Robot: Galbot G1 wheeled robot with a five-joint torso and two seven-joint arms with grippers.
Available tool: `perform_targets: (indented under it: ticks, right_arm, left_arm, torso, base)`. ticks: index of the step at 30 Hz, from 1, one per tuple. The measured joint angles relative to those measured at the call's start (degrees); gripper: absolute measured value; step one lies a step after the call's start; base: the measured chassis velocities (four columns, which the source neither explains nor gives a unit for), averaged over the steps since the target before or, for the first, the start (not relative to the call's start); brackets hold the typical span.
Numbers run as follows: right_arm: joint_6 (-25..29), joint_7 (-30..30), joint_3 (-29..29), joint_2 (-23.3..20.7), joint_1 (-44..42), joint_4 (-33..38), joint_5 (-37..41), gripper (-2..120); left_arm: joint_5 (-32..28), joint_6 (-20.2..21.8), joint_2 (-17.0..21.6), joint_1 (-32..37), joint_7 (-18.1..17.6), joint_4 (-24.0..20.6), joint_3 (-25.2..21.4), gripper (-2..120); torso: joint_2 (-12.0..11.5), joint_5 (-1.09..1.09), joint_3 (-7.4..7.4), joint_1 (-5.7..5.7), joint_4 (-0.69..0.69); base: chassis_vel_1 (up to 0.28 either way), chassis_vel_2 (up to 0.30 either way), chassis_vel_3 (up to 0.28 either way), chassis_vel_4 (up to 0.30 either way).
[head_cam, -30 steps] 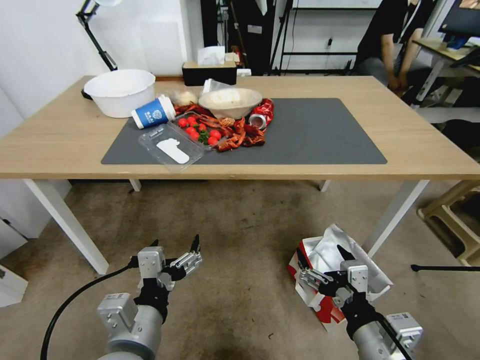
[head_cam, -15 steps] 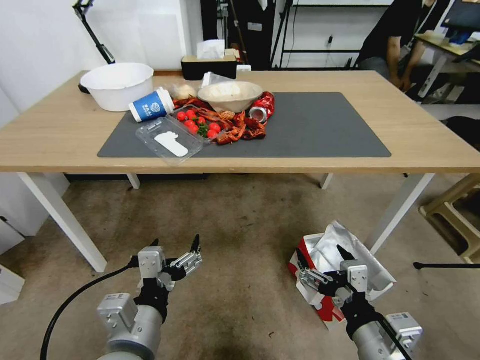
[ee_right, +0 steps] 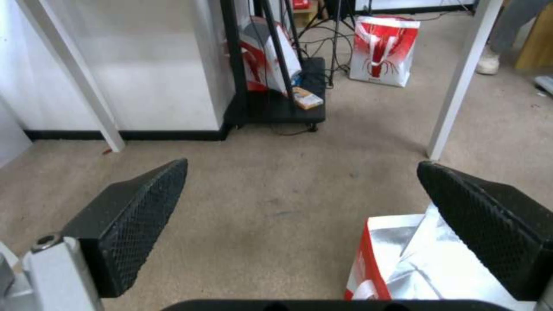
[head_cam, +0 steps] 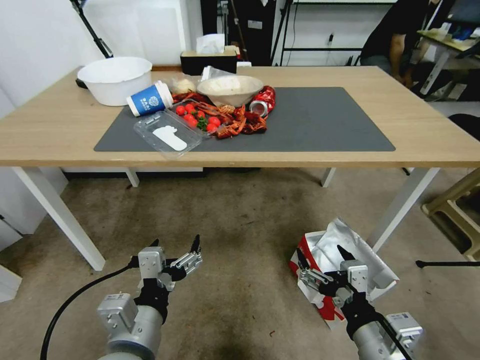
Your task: Pick up the food delivery bag from the floor and place it on the table.
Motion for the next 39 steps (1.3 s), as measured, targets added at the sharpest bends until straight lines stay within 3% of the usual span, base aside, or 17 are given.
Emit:
perform_targets:
  ticks: [16,39]
  right_arm:
    - [0.0,0.01,-0.02,0.02,0.0,0.0,-0.01,100]
    - [0.14,-0.06,0.0,0.08,0.02,-0.27,-0.11,100]
  left_arm:
    - [0.0,-0.06,0.01,0.09,-0.04,-0.11,0.0,100]
    - [-0.04,-0.28,0.07,0.01,-0.04,0.07,0.04,100]
  torso:
    - [-1.78,0.0,-1.13,-0.63,0.0]
    - [-9.52,0.0,-6.43,-3.1,0.0]
  base:
    - [0.0,0.0,0.0,0.0]
    - [0.0,0.0,0.0,0.0]
